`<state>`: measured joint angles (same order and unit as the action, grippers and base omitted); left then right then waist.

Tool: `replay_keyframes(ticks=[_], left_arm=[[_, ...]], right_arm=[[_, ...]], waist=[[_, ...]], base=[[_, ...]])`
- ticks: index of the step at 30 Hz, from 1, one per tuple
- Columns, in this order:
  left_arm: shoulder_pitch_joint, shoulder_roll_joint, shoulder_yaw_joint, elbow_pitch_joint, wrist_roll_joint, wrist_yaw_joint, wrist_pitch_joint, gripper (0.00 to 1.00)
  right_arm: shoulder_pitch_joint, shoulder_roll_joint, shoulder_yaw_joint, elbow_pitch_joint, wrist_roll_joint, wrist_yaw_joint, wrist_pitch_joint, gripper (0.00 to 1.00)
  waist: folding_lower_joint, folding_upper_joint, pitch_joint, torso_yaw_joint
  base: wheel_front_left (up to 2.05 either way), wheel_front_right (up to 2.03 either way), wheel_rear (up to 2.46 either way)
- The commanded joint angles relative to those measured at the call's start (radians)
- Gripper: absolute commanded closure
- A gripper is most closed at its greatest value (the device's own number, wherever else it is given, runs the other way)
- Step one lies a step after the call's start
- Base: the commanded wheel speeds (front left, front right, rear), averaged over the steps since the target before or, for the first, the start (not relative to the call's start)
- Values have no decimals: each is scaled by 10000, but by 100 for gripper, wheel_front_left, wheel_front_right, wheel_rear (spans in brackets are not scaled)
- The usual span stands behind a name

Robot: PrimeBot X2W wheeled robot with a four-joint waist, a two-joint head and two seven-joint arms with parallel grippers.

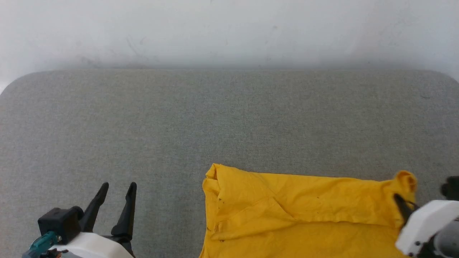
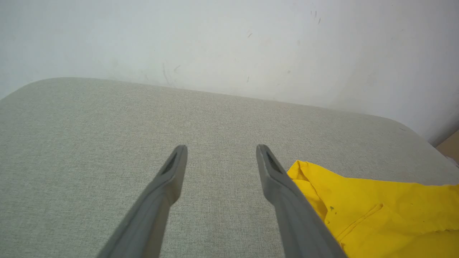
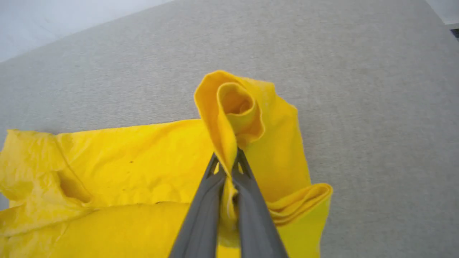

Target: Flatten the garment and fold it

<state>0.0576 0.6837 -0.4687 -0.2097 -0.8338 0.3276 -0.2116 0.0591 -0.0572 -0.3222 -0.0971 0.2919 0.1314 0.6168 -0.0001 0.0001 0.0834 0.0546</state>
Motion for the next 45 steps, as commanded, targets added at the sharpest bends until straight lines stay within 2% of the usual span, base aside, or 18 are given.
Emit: replay_keyframes(ticks=[1,8,15,22,29,31,32,35,39,42,45], left_arm=[[107,-45,-14,37,91,61,-62,0],[-46,-88,-212,128,387,74,-90,0],[-482,-381,-488,266,523,-90,-59,0],[-669,-589,-572,504,493,-226,-103,0],[-764,-675,-626,714,461,-320,-114,0],[-835,-719,-674,758,461,-355,-88,0],[-878,-742,-702,783,462,-381,-73,0],[-989,-799,-776,866,463,-457,-40,0],[-989,-806,-739,925,450,-423,-63,0],[-930,-769,-677,874,443,-361,-90,0],[-823,-712,-580,764,449,-259,-132,0]], right_arm=[[152,43,495,-351,366,-7,214,100],[153,66,3251,-1020,1457,-7,611,100],[-584,68,5465,-598,2062,-7,311,100],[-1597,69,6838,814,2484,-7,-817,100],[-2554,69,7545,3344,2715,-7,-1996,100],[-2780,69,7733,4095,2757,-7,-2226,56],[-2898,69,7871,4404,2785,-7,-2373,0],[-3202,69,8317,5162,2915,-7,-2637,0],[-3515,70,8527,5409,3141,-7,-3081,0],[-3525,70,8236,5017,2885,-7,-3348,0],[-3198,70,7317,4203,2234,-7,-3453,0]], waist=[[1,-1,-97,58],[1,-1,-217,365],[1,-1,-112,878],[1,-1,-23,1323],[1,-1,42,1566],[1,-1,59,1611],[1,-1,69,1627],[1,-1,69,1605],[1,-1,15,1367],[1,-1,4,1151],[1,-1,60,880]], base=[[0,0,0],[0,0,0],[0,0,0],[0,0,0],[0,0,0],[0,0,0],[0,0,0],[0,0,0],[0,0,0],[0,0,0],[0,0,0]])
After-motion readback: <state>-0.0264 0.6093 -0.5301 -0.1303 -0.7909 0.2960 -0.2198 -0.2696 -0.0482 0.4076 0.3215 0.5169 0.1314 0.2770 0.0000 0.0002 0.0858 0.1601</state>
